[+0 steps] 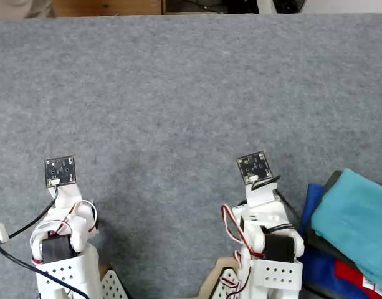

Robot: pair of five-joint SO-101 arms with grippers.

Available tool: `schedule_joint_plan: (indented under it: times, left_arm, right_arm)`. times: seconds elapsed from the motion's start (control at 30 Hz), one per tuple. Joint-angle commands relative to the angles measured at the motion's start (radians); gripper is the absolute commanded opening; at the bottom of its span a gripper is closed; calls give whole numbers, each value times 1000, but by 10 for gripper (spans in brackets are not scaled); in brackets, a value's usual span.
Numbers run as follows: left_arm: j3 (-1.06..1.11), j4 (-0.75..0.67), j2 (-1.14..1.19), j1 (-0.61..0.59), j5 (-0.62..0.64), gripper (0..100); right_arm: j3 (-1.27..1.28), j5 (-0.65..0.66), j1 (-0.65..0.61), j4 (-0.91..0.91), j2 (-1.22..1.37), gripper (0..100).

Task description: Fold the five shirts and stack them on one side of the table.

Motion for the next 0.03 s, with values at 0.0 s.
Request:
schedule_joint_plan:
  times: [0.0]
  left_arm:
    - [11, 2, -8, -2, -6, 20]
  right_arm:
    - [1, 9, -4, 5, -94, 6]
